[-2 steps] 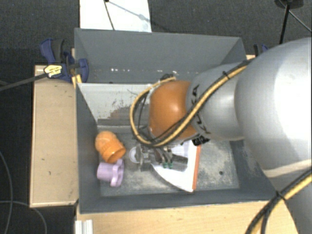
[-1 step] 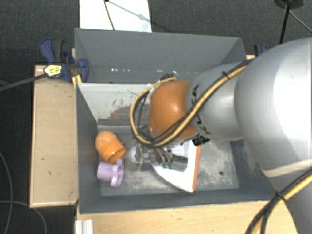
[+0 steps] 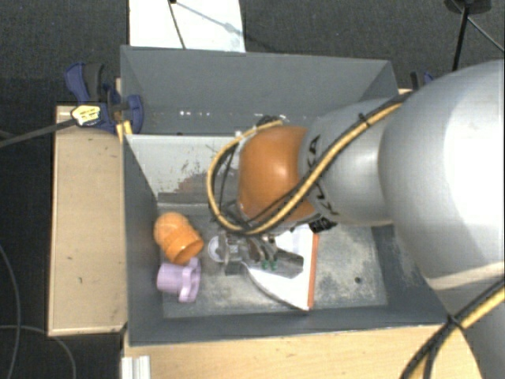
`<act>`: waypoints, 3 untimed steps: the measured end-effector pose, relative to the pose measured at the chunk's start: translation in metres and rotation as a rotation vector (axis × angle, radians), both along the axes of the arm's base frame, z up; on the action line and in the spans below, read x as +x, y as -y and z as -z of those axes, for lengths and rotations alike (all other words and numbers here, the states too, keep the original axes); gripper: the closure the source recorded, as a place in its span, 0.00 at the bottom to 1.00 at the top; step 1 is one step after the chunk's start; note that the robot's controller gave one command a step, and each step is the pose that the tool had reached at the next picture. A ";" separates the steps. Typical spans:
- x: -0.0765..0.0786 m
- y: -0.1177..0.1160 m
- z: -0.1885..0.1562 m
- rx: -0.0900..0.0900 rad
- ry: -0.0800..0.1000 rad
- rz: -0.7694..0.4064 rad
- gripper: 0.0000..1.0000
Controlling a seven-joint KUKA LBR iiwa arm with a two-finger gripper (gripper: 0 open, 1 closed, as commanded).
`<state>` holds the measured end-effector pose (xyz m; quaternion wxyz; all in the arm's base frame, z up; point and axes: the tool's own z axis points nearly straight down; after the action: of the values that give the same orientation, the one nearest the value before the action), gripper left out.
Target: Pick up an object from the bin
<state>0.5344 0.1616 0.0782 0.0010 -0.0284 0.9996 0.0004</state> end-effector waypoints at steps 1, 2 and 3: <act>0.002 -0.003 0.001 0.001 0.001 0.000 1.00; 0.001 -0.008 -0.035 -0.003 -0.010 -0.007 1.00; 0.003 -0.011 -0.078 0.001 0.004 -0.013 1.00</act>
Offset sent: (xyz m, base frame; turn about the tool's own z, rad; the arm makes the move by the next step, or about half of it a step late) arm 0.0087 0.0243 0.1627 -0.0243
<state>0.5369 0.1727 0.1565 0.0031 -0.0347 0.9994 0.0009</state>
